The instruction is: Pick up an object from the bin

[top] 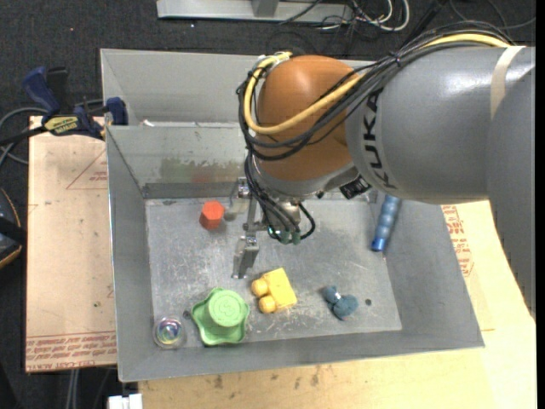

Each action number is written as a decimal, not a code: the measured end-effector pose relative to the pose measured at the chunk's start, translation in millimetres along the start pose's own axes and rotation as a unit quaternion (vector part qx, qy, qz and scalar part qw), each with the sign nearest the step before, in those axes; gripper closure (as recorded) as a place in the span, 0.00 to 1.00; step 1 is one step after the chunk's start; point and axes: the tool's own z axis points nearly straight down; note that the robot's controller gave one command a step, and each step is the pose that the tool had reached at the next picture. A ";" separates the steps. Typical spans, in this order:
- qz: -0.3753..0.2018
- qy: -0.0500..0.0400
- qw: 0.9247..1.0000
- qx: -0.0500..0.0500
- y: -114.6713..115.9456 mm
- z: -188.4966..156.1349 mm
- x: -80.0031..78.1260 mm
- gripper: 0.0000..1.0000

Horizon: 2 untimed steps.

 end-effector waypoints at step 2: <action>0.034 -0.004 0.999 0.000 -110.1 105.5 40.7 0.00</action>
Offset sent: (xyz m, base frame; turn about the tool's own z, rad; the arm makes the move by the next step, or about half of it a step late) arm -0.0345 -0.0620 -0.1360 -0.0437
